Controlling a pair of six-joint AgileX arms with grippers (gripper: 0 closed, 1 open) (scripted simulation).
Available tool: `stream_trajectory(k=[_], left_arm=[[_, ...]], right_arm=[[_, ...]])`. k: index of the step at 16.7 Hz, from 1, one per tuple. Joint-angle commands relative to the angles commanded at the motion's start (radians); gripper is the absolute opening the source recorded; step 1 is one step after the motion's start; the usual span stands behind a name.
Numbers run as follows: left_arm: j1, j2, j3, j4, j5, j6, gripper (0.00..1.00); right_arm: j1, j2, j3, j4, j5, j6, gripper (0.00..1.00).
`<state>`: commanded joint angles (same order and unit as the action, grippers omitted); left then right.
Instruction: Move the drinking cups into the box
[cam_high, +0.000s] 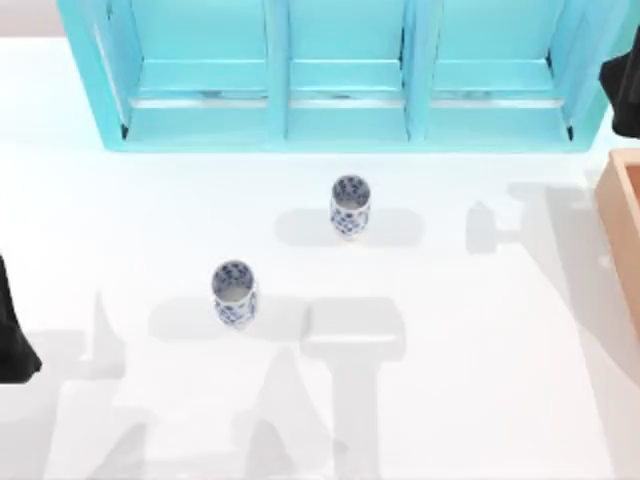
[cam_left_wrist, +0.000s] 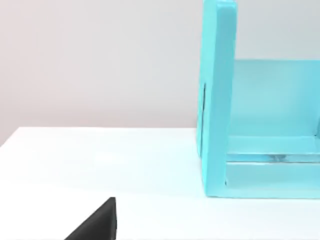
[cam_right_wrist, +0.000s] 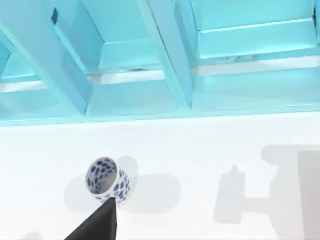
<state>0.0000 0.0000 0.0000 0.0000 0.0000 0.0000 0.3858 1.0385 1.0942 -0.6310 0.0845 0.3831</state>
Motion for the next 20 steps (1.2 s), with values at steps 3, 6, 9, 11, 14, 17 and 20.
stream_trajectory(k=[3,6,9,11,14,17,20], left_arm=[[0.0,0.0,0.0,0.0,0.0,0.0,1.0],[0.0,0.0,0.0,0.0,0.0,0.0,1.0],[0.0,0.0,0.0,0.0,0.0,0.0,1.0],[0.0,0.0,0.0,0.0,0.0,0.0,1.0],[0.0,0.0,0.0,0.0,0.0,0.0,1.0],[0.0,0.0,0.0,0.0,0.0,0.0,1.0],[0.0,0.0,0.0,0.0,0.0,0.0,1.0]], right_arm=[[0.113,0.309,0.322,-0.188,0.021,0.114,1.0],[0.223,0.613,0.638,-0.375,0.039,0.227,1.0],[0.325,0.896,0.932,-0.549,0.055,0.332,1.0],[0.386,1.066,1.106,-0.653,0.064,0.395,1.0],[0.462,1.282,1.326,-0.786,0.075,0.475,1.0],[0.514,1.433,1.479,-0.878,0.081,0.53,1.0],[0.54,1.505,1.552,-0.923,0.084,0.557,1.0]])
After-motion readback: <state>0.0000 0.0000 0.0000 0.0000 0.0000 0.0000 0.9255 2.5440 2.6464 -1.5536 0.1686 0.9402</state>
